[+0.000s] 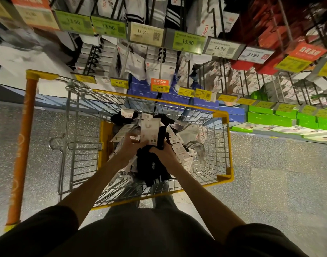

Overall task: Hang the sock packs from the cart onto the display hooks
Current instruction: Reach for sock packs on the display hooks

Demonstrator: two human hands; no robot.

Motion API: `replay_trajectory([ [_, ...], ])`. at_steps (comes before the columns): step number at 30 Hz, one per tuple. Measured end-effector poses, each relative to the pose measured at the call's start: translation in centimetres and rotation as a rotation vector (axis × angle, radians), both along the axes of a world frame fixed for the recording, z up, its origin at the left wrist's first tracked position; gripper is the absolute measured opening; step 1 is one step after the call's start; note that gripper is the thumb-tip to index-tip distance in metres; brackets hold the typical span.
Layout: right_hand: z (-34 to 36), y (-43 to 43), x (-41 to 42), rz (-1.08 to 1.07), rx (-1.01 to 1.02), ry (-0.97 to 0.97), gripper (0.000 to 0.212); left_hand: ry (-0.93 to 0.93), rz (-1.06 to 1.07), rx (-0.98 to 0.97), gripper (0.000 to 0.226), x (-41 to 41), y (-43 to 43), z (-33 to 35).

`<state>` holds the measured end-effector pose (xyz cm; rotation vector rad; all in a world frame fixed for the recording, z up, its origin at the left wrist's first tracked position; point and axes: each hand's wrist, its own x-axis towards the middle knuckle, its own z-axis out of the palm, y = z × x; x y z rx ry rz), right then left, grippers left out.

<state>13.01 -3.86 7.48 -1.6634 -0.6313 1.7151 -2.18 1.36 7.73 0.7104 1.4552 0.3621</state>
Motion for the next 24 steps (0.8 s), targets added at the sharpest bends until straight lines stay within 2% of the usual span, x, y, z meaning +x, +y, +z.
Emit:
replay_trajectory([
  [1,-0.3,-0.2,-0.1,-0.040,-0.026,0.045,0.029,0.017,-0.001,0.007,0.064,-0.3,0.1,-0.4],
  [2,-0.3,-0.4,-0.2,-0.066,-0.043,0.090,0.030,0.023,-0.016,-0.007,0.071,-0.6,0.2,-0.7],
  [6,-0.8,-0.3,-0.6,-0.145,-0.106,0.283,0.035,-0.188,-0.101,-0.180,0.047,-1.3,0.3,-0.1],
  [8,-1.4,0.6,-0.8,-0.097,-0.135,0.342,0.035,-0.169,-0.115,-0.155,0.035,-1.6,0.5,-0.4],
  [10,-1.9,1.6,-1.0,-0.055,-0.179,0.335,0.038,-0.064,-0.088,-0.089,0.020,-2.0,0.5,-1.3],
  [12,-2.7,2.3,-0.7,-0.086,-0.249,0.225,0.031,-0.023,-0.011,-0.109,0.018,-2.5,0.4,-2.3],
  [14,-3.9,2.6,0.7,-0.076,-0.219,-0.095,0.020,0.019,0.111,-0.092,0.018,-3.2,0.3,-3.2],
  [16,-6.4,2.4,2.6,0.167,-0.194,-0.527,0.035,0.083,0.173,-0.036,0.026,-3.7,0.5,-3.7],
  [17,-7.6,2.3,3.3,0.321,-0.217,-0.660,0.048,0.114,0.165,-0.010,0.032,-3.8,0.7,-3.8],
  [18,-8.2,2.4,3.8,0.451,-0.249,-0.725,0.061,0.141,0.148,0.017,0.037,-3.8,0.8,-4.0],
  [20,-9.0,3.2,4.2,0.638,-0.317,-0.729,0.080,0.206,0.092,0.043,0.047,-3.5,1.5,-4.4],
  [24,-11.2,4.4,3.4,0.690,-0.416,-0.605,0.104,0.282,-0.002,-0.008,0.073,-3.1,1.9,-6.3],
])
